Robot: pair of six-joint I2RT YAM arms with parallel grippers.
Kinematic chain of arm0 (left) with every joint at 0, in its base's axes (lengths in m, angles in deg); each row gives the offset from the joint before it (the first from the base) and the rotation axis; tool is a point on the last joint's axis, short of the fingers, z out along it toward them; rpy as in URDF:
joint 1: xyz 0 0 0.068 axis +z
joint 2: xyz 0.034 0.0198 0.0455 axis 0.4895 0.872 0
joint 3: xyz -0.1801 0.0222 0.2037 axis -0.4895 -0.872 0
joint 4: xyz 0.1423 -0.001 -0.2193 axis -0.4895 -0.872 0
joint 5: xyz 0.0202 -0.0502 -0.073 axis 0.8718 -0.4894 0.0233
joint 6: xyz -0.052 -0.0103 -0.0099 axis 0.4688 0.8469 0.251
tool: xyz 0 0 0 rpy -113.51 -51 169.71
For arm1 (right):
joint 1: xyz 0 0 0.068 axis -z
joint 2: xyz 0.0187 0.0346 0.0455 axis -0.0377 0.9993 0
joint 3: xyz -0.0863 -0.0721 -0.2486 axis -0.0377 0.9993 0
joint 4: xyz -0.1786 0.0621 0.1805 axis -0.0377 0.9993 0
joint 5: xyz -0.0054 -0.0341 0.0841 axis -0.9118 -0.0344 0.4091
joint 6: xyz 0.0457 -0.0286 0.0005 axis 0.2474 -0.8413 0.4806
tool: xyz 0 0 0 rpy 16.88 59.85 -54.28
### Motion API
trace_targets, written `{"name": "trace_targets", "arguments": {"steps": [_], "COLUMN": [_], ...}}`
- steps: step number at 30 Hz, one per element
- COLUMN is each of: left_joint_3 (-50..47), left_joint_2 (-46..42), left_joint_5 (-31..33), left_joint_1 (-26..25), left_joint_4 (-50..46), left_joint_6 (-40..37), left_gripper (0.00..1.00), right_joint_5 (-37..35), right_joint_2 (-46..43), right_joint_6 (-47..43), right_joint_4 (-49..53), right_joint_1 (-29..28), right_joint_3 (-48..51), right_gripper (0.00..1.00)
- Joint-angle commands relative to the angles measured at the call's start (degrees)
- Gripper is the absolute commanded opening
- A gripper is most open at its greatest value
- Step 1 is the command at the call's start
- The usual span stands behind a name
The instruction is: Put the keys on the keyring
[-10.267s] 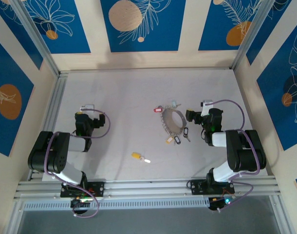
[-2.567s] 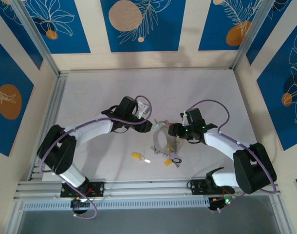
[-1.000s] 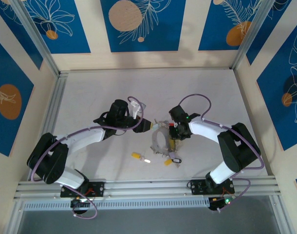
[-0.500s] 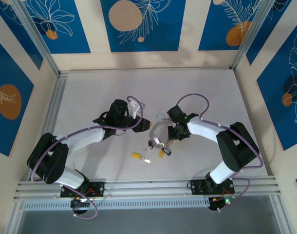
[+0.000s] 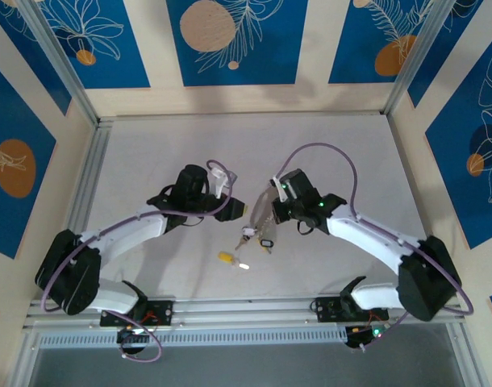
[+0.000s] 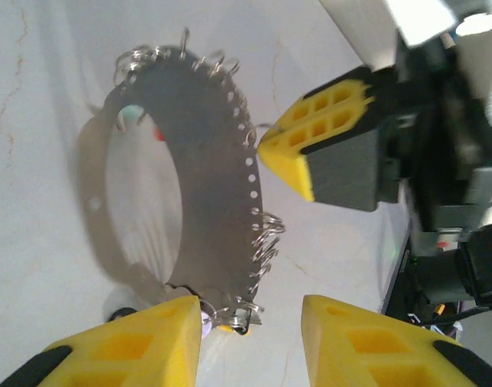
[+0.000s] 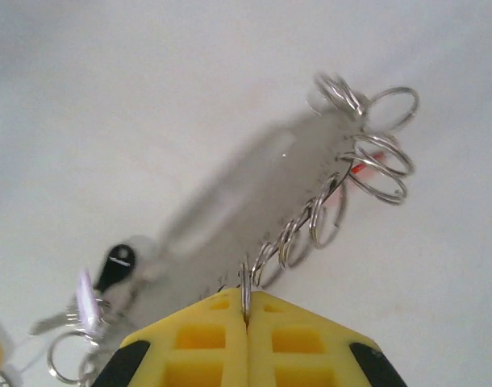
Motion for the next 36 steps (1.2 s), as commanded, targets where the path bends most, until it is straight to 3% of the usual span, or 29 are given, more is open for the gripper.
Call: {"name": "trace_targets", "arguments": {"steps": [1, 6, 10, 16, 24, 36], "left_joint_3": [2.7, 2.9, 3.7, 4.5, 2.5, 3.2], "left_joint_2": [-4.3, -11.5, -15.9, -18.5, -21.7, -22.3], "left_joint_5": [0.6, 0.9, 1.0, 1.5, -4.4, -7.0], "left_joint_1": [0.6, 0.7, 0.7, 1.1, 1.1, 1.1], "left_joint_4": [-3.9, -6.9, -8.1, -9.0, -1.3, -0.9], "left_joint_6": [-3.1, -6.3, -8.2, -10.4, -9.4, -9.6], "left_gripper": [0.37, 0.37, 0.35, 0.24, 0.25, 0.26], "right_joint_5": [6.4, 21.8, 35.6, 50.0, 60.4, 66.5], "right_joint_2": [-5.0, -7.4, -6.9, -5.5, -3.6, -0.4], "right_joint_6": [-12.7, -18.6, -17.8, -15.2, -9.2, -0.6], "right_joint_4": [-13.0, -22.0, -26.9, -30.6, -36.6, -45.1], "right_joint_1": [-0.3, 2.3, 5.8, 6.9, 6.9, 6.4], "right_joint_3": [2.0, 2.8, 2.2, 0.4, -0.7, -1.5], "right_gripper": [0.00, 0.00, 0.00, 0.00, 0.00, 0.00]}}
